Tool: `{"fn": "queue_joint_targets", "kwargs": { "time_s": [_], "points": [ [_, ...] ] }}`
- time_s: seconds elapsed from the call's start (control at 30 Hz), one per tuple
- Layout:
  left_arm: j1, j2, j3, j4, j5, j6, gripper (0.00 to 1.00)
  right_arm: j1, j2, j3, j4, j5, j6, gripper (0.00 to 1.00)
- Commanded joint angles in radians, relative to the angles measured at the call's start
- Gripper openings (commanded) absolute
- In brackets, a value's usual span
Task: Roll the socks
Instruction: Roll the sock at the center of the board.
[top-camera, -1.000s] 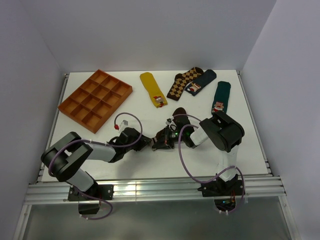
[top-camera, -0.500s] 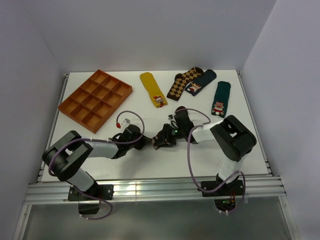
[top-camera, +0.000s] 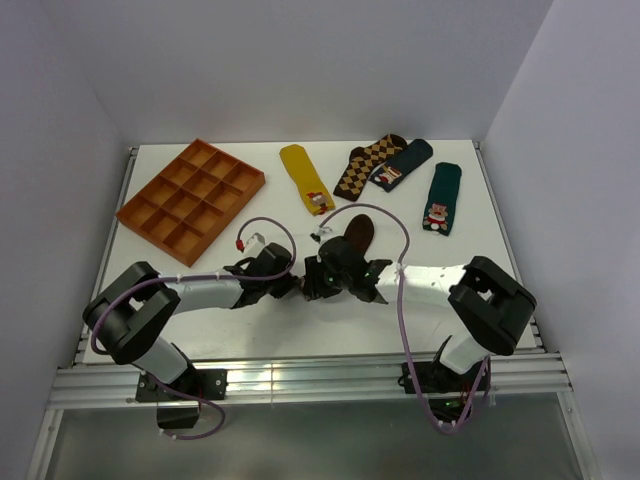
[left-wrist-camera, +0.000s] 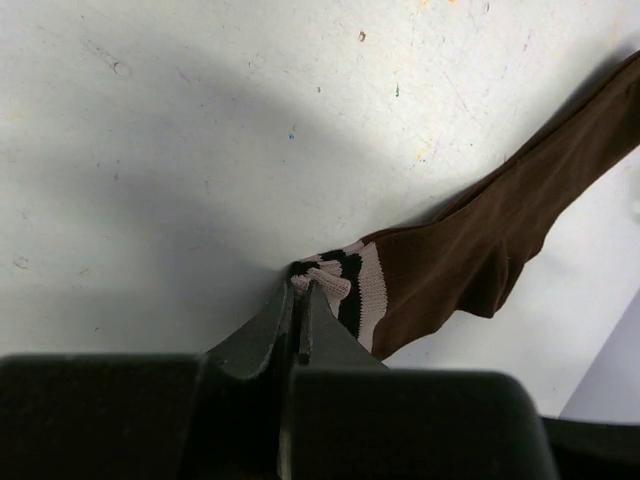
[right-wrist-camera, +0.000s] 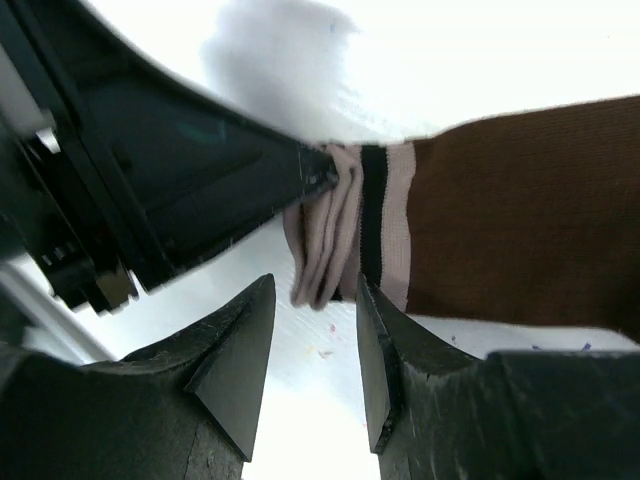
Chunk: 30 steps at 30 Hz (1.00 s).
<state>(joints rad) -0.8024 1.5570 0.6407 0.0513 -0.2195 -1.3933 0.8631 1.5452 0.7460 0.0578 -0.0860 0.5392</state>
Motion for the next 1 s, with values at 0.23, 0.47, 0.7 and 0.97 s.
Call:
{"fn": "queue_joint_targets", "kwargs": {
  "time_s": [0.23,0.47,0.7,0.97],
  "points": [
    [-0.009,0.037,0.048,-0.202,-0.054,0.047,0.00,0.123,-0.033,-0.097,0.183,0.265,-0.151,0.46],
    [-0.009,0.044,0.051,-0.205,-0.050,0.043,0.00,0.177,-0.074,-0.140,0.277,0.292,-0.174,0.46],
    [-0.009,0.046,0.051,-0.206,-0.050,0.042,0.00,0.192,-0.021,-0.125,0.300,0.298,-0.188,0.47],
    [-0.009,0.051,0.057,-0.206,-0.047,0.043,0.00,0.218,0.058,-0.100,0.294,0.336,-0.189,0.47]
  ]
}}
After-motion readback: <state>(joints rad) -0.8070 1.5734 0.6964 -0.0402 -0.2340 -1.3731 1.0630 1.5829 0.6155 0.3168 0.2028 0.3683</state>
